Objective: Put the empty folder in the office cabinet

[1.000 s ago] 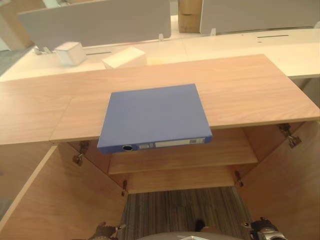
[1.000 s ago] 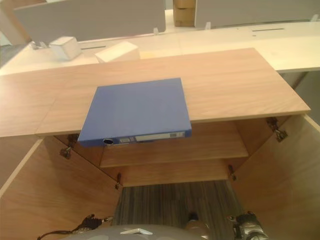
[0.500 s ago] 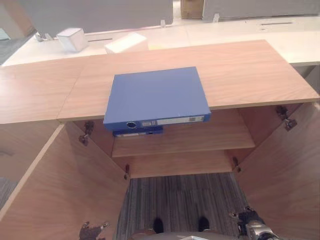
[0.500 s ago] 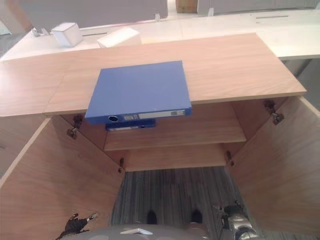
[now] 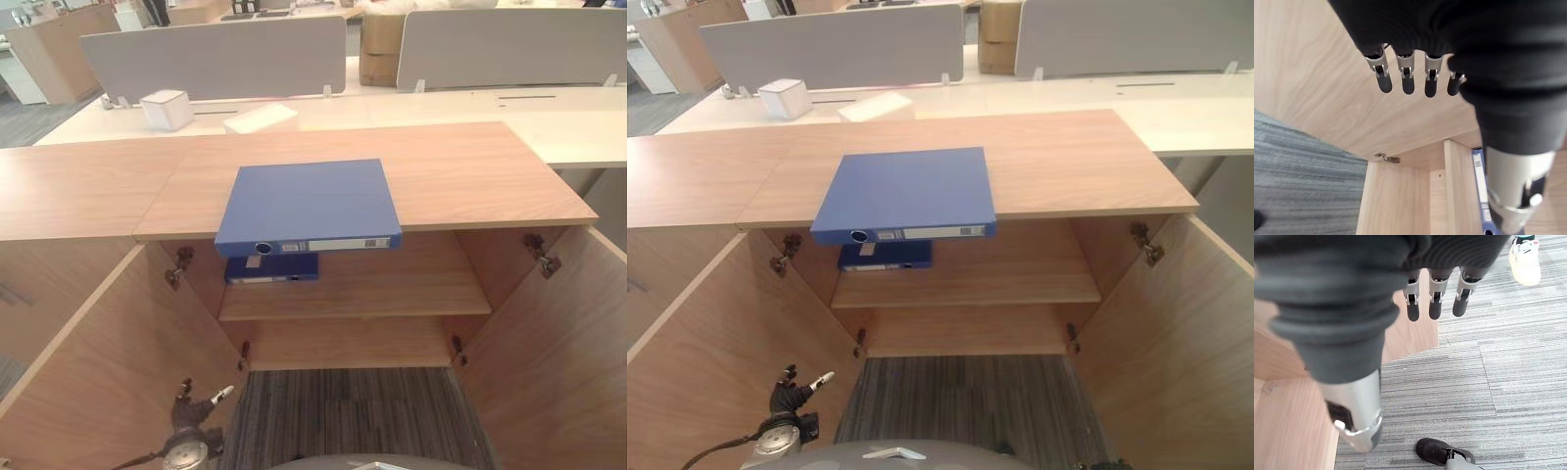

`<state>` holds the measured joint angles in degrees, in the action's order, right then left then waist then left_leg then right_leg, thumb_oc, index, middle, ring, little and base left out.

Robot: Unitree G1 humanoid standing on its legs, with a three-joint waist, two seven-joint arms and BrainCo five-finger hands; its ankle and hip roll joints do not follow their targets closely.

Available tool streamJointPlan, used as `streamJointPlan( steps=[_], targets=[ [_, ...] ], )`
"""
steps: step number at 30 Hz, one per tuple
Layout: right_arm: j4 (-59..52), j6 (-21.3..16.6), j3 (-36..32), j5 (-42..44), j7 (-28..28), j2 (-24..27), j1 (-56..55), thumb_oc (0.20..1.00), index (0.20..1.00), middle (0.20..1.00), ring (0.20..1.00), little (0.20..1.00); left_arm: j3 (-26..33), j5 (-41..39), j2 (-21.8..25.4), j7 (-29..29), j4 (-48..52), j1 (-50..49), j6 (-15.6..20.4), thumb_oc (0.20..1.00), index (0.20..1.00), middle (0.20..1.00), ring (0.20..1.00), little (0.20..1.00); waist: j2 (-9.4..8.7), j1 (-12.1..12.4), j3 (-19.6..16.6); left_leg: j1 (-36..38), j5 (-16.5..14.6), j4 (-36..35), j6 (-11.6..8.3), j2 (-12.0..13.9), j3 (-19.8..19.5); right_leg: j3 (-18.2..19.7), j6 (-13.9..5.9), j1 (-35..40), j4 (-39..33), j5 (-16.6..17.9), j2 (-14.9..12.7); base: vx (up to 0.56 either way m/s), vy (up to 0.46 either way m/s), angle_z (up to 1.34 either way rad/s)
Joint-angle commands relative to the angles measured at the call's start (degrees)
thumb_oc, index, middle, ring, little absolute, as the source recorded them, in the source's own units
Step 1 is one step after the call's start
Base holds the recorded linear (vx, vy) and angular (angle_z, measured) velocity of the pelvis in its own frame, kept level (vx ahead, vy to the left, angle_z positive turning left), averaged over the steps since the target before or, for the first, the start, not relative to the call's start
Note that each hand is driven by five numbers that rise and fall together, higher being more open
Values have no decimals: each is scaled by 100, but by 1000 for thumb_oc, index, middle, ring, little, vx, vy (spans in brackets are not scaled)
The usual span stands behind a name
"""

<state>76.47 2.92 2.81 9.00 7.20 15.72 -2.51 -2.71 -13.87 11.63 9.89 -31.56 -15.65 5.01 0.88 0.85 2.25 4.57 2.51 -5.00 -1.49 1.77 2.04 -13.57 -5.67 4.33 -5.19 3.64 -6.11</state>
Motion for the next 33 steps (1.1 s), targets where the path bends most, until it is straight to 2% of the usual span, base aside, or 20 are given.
streamJointPlan(
  steps=[1,5,6,12,14,15,18,21,22,25,27,28,29,33],
  targets=[
    [326,31,-43,-72,161,-25,296,1000,1000,1000,1000,1000,571,180,291,518,462,99,310,1000,1000,1000,1000,1000,-219,175,89,35,-499,0,-84,-109,-284,-38,-197,-99,51,-271,-118,0,0,0],
    [323,32,-60,-83,178,-60,247,1000,1000,1000,1000,1000,838,463,306,732,1046,-101,334,1000,1000,1000,1000,1000,-254,211,70,83,-517,0,-90,-92,-302,-54,-197,-29,43,-295,-124,14,-6,3],
    [310,18,-52,-67,215,-87,228,1000,1000,1000,1000,1000,1139,859,388,1044,1507,-175,338,1000,1000,1000,1000,1000,-284,255,34,134,-548,0,-107,-76,-308,-66,-199,39,38,-327,-132,33,-12,10],
    [286,-12,-4,-58,247,-125,256,1000,1000,1000,1000,1000,1563,1636,649,1462,2127,-185,235,1000,1000,1000,1000,1000,-300,309,-29,224,-603,0,-138,-63,-305,-75,-192,136,23,-362,-140,32,-4,6],
    [265,-45,53,-63,242,-154,305,1000,1000,1000,1000,1000,1690,2120,867,1674,2406,-171,195,1000,1000,1000,1000,1000,-302,318,-43,253,-622,0,-148,-64,-303,-67,-192,162,19,-374,-142,19,0,0],
    [265,-88,140,-75,253,-181,339,1000,1000,1000,1000,1000,1714,2597,1162,1813,2644,-59,217,1000,1000,1000,1000,1000,-284,322,-60,284,-641,0,-158,-56,-290,-73,-199,182,19,-380,-151,42,0,-1],
    [249,-125,220,-97,253,-202,383,1000,1000,1000,1000,1000,1701,3109,1524,1858,2895,55,231,1000,1000,1000,1000,1000,-279,321,-79,320,-666,0,-163,-67,-268,-72,-211,204,19,-376,-159,11,0,0],
    [242,-166,319,-114,240,-230,411,1000,1000,1000,1000,1000,1588,3644,1942,1818,3229,247,237,1000,1000,1000,1000,1000,-264,300,-97,350,-690,0,-168,-64,-243,-53,-216,235,19,-374,-169,0,0,0],
    [242,-167,317,-114,241,-231,412,1000,1000,1000,1000,1000,1588,3644,1943,1817,3230,248,236,1000,1000,1000,1000,1000,-265,302,-95,352,-690,0,-168,-65,-242,-52,-216,236,19,-374,-169,0,0,0],
    [261,-191,418,-134,205,-229,388,1000,1000,1000,1000,1000,1123,4137,2351,1607,3581,508,390,1000,1000,1000,1000,1000,-235,218,-130,403,-738,0,-167,-67,-214,-16,-226,264,19,-362,-179,13,-2,-1],
    [251,-200,439,-133,206,-236,386,1000,1000,1000,1000,1000,999,4204,2395,1588,3564,553,417,1000,1000,1000,1000,1000,-230,201,-136,409,-743,0,-167,-72,-210,-9,-227,265,19,-356,-178,0,0,0],
    [258,-205,462,-131,205,-226,386,1000,1000,1000,1000,1000,679,4291,2471,1465,3676,659,495,1000,1000,1000,1000,1000,-219,158,-142,422,-756,0,-160,-82,-195,6,-230,274,19,-348,-181,15,-2,-5],
    [258,-205,458,-132,205,-226,386,1000,1000,1000,1000,1000,673,4292,2472,1467,3672,664,496,1000,1000,1000,1000,1000,-219,162,-141,423,-757,0,-159,-82,-194,7,-230,275,19,-348,-181,24,-5,-5],
    [243,-225,549,-132,234,-242,417,1000,1000,1000,1000,1000,19,4517,2734,1147,3844,862,703,1000,1000,1000,1000,1000,-194,73,-164,451,-789,0,-142,-82,-160,46,-230,277,19,-338,-177,16,-6,-5]
  ],
)
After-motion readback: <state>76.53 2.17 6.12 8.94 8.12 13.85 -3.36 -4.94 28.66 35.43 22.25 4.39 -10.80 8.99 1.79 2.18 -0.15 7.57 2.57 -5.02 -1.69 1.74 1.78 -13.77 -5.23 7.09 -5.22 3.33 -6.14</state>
